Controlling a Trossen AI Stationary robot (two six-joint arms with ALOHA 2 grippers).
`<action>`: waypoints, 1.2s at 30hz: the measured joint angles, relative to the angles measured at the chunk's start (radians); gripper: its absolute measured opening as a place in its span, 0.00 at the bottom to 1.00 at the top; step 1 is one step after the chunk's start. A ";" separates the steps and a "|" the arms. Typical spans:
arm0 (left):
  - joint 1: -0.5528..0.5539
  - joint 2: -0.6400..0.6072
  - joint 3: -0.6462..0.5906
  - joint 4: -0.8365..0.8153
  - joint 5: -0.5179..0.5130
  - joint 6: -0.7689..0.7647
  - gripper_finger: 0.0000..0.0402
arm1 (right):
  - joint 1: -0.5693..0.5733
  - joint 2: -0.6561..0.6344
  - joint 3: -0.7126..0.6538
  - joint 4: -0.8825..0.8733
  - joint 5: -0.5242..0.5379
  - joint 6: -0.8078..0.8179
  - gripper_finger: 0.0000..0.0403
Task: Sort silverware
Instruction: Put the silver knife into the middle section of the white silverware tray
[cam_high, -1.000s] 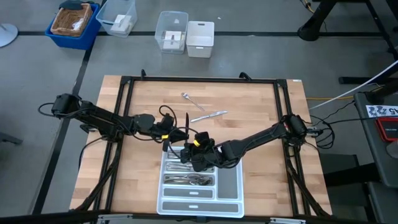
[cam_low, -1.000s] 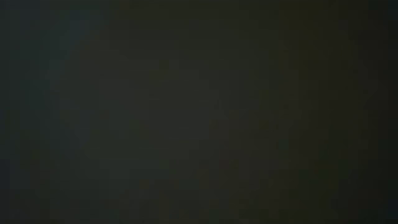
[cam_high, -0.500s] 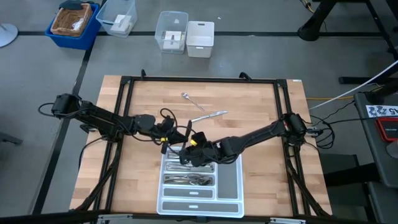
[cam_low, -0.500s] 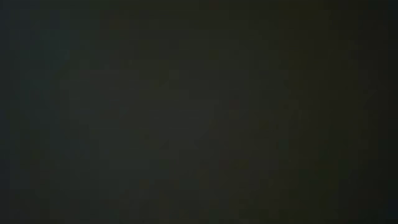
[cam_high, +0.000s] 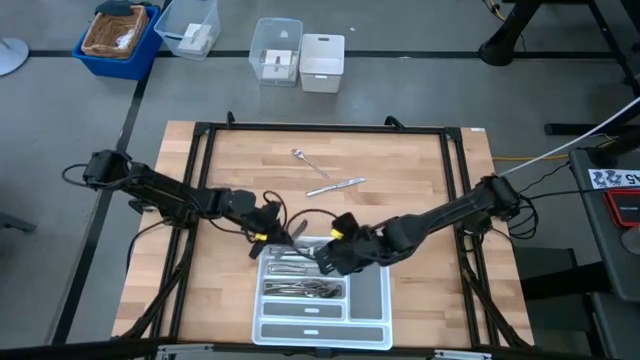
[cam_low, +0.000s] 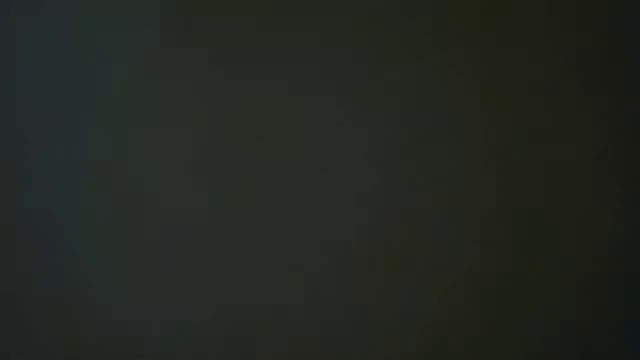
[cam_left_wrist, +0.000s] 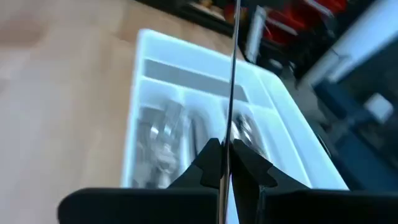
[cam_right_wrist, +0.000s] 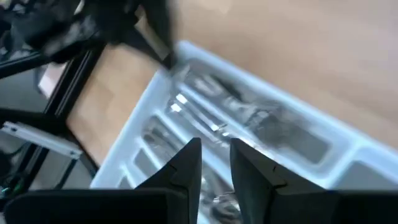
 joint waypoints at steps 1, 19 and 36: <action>-0.012 0.000 0.000 -0.007 0.011 0.019 0.01 | 0.000 -0.011 0.000 -0.026 0.015 0.001 0.21; -0.201 0.143 0.002 0.015 -0.118 0.339 0.06 | -0.010 -0.067 -0.001 -0.221 -0.042 -0.055 0.21; -0.202 0.331 0.089 0.119 -0.198 0.231 0.22 | -0.010 -0.109 -0.001 -0.234 -0.051 -0.191 0.21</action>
